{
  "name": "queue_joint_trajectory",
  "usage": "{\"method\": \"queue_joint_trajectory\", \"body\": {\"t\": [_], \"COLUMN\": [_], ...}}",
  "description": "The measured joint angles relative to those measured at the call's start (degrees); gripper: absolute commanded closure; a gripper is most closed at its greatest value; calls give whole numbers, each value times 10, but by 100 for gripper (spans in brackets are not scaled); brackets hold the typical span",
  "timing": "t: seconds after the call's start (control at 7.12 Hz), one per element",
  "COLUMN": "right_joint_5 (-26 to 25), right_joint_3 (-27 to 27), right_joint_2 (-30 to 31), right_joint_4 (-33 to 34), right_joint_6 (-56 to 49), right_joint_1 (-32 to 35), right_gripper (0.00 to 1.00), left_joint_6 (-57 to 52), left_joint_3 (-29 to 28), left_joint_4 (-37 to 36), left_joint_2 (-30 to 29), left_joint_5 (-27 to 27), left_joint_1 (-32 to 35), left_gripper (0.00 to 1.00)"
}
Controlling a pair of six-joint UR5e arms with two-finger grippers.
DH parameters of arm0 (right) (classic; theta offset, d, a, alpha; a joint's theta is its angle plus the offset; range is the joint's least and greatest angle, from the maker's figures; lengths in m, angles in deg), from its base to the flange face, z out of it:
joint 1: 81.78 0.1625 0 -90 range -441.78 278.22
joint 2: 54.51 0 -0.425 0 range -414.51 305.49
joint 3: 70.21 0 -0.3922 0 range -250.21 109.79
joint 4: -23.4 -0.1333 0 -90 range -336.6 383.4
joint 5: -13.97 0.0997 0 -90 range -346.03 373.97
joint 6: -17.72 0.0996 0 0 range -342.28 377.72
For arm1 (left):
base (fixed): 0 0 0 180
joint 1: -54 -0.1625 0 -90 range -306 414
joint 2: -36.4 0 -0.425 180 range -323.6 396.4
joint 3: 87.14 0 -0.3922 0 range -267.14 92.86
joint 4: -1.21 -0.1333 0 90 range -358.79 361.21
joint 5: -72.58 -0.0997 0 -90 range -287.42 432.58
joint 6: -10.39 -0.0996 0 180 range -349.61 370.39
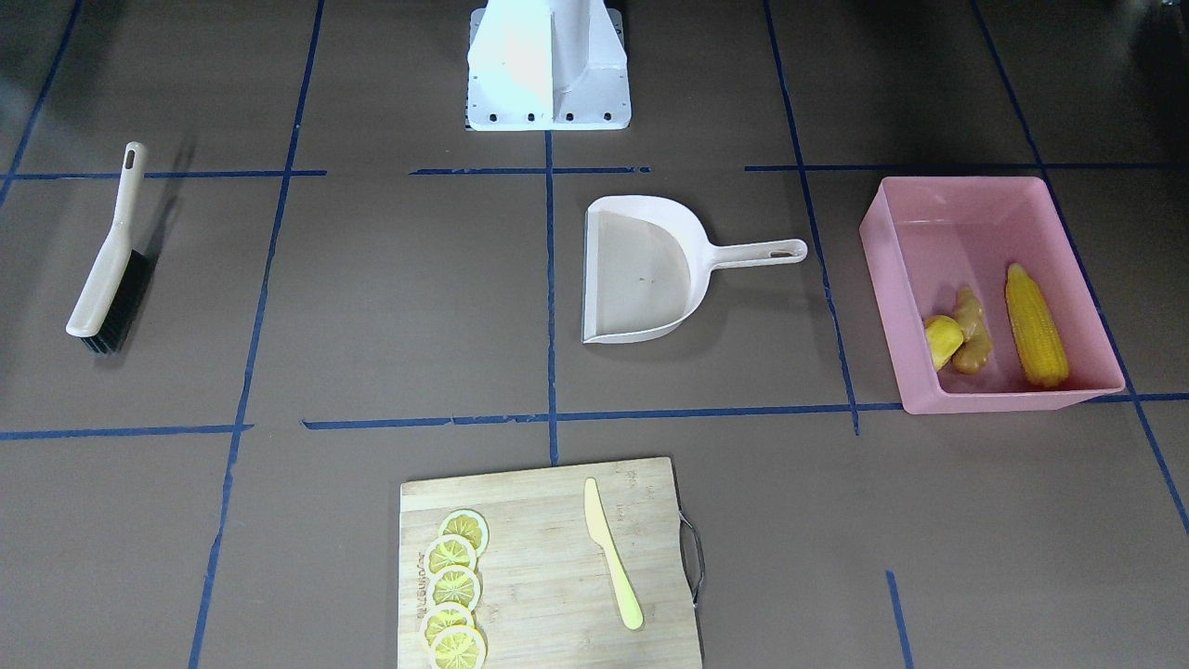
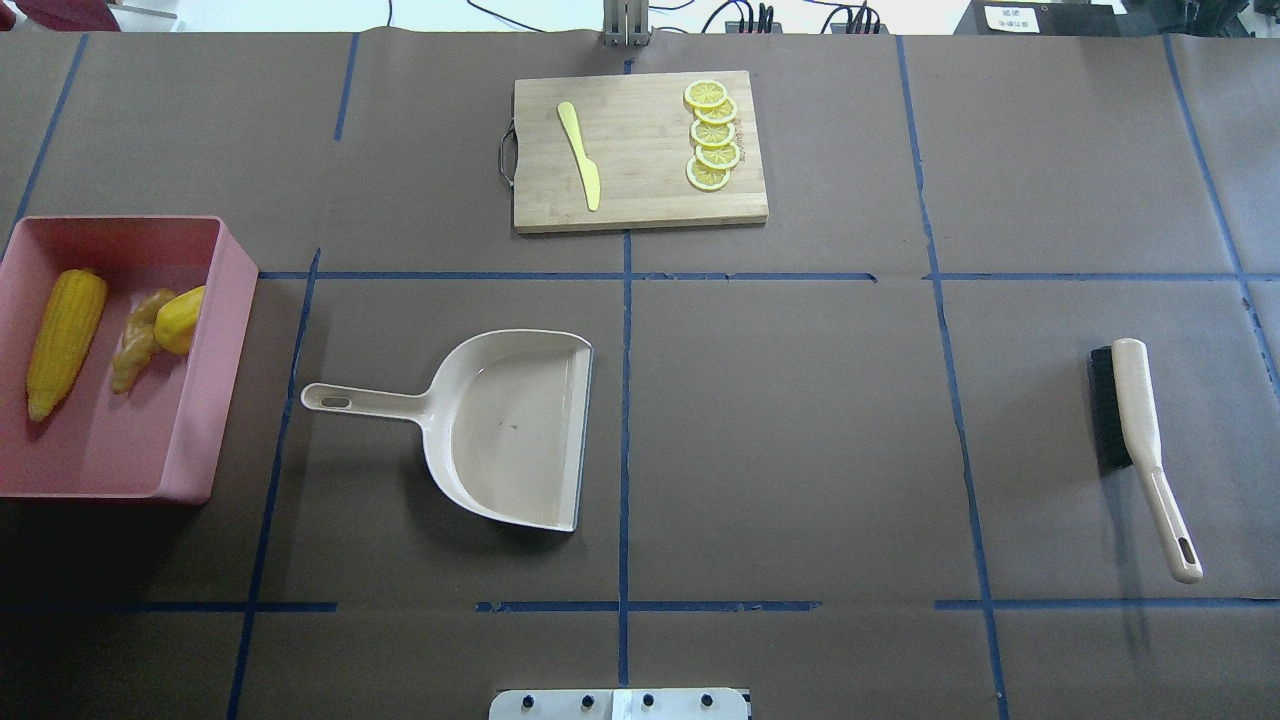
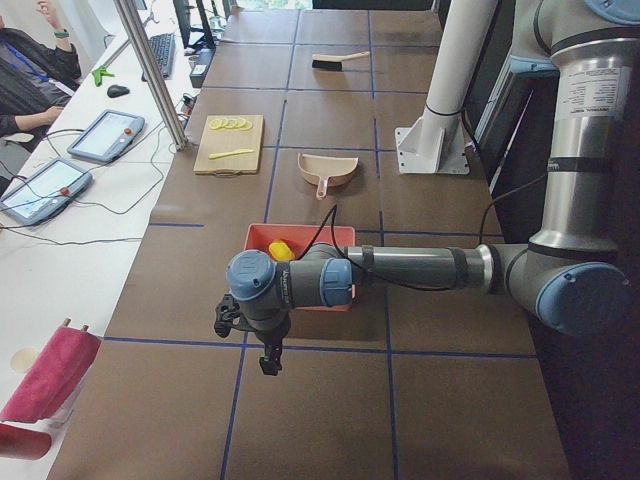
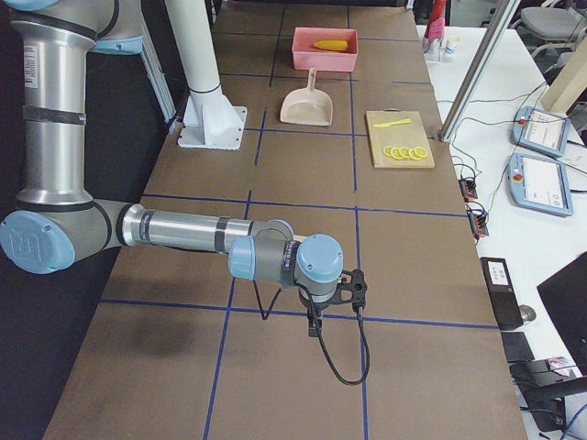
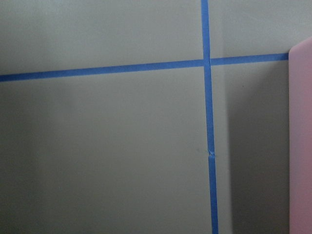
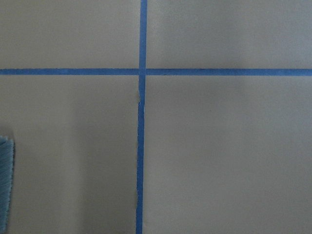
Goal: Sweep and dump trash into bin
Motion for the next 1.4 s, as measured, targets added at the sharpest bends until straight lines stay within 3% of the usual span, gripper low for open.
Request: {"method": "queue_joint_trajectory", "body": {"t": [1.4], "right_joint_5": [1], "right_joint_3": [32], "right_joint_2": [-11], "right_joint_4": [0], "right_joint_6": [2], "right_joint_1": [34], "right_gripper": [0], "left_joint_6": [7], "left_joint_3": [4], "left_joint_4": [1], "left_joint_2": [0], "left_joint_5": [1], "left_joint_1": [-1], "left_gripper": [0]}}
